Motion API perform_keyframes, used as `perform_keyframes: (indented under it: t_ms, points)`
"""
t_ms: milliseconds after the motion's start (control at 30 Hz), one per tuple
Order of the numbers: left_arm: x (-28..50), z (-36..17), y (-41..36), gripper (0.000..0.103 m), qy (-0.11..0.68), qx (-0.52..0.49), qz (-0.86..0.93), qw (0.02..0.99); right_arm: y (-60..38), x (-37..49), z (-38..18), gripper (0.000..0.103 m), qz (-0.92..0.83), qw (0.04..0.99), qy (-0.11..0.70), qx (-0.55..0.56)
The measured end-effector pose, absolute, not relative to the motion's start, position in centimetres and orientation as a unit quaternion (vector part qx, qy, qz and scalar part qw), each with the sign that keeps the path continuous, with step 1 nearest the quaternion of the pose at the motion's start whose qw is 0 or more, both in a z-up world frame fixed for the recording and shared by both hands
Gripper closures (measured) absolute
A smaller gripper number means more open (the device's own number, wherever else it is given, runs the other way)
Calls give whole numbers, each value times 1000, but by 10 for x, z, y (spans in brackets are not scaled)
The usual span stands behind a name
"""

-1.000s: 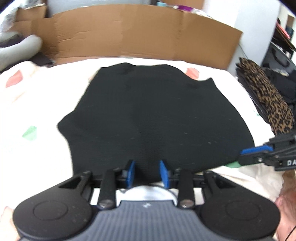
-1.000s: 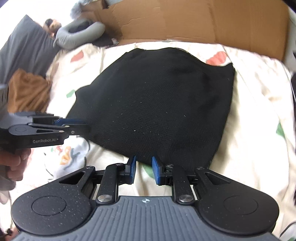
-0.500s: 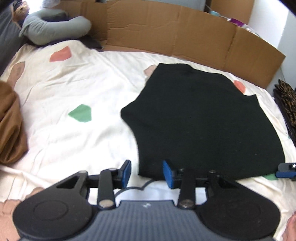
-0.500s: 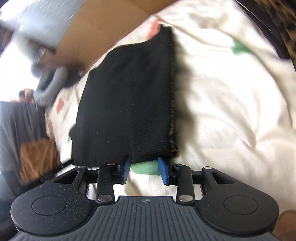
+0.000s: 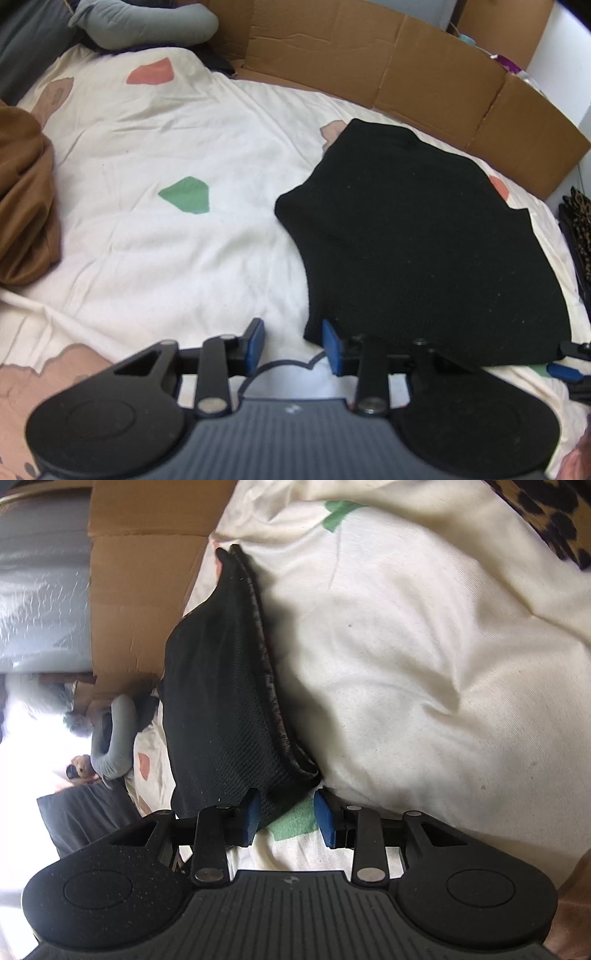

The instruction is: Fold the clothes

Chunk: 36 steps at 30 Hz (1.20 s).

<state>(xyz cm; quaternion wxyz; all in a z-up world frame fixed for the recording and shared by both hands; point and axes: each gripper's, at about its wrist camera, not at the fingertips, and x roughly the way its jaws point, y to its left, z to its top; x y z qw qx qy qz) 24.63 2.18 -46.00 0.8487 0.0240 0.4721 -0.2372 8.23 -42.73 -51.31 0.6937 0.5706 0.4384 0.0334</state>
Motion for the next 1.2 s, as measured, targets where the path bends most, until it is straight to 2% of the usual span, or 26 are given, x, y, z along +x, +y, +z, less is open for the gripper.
perform_keyframes:
  t_ms: [233,300,333,367,433,500,600,667,900,933,967,1033,1067,1200]
  points:
    - [253,-462,21,69,478,-4,-248,843,-427,92,-516,65,32,684,430,588]
    - [253,-462,19,69,479,-4,-250,842,-429,90,-512,74,37,691,429,581]
    - [253,-462,19,69,479,-6,-252,841,-431,89,-510,84,40,696,428,575]
    - [253,-462,19,69,480,-7,-253,840,-432,88,-507,89,44,700,428,570]
    - [254,-464,19,69,481,-11,-254,839,-434,87,-501,91,53,710,425,560]
    - [256,-466,21,69,485,-19,-254,837,-434,85,-495,91,65,719,423,548]
    - [258,-468,24,70,489,-35,-254,834,-432,86,-498,85,65,717,443,534]
    - [260,-469,26,70,492,-46,-255,831,-430,87,-505,69,63,713,446,537]
    - [261,-475,30,70,497,-77,-268,822,-430,95,-513,70,64,710,428,555]
    - [261,-476,30,71,497,-83,-268,821,-430,96,-513,71,64,711,426,556]
    - [262,-477,31,77,498,-87,-268,820,-430,96,-513,81,65,711,425,556]
    - [263,-478,32,94,503,-90,-271,816,-431,96,-512,90,63,710,423,560]
    - [263,-478,32,95,505,-91,-273,814,-432,96,-512,94,64,710,422,560]
    - [263,-475,32,97,511,-94,-274,810,-430,100,-498,96,69,725,424,539]
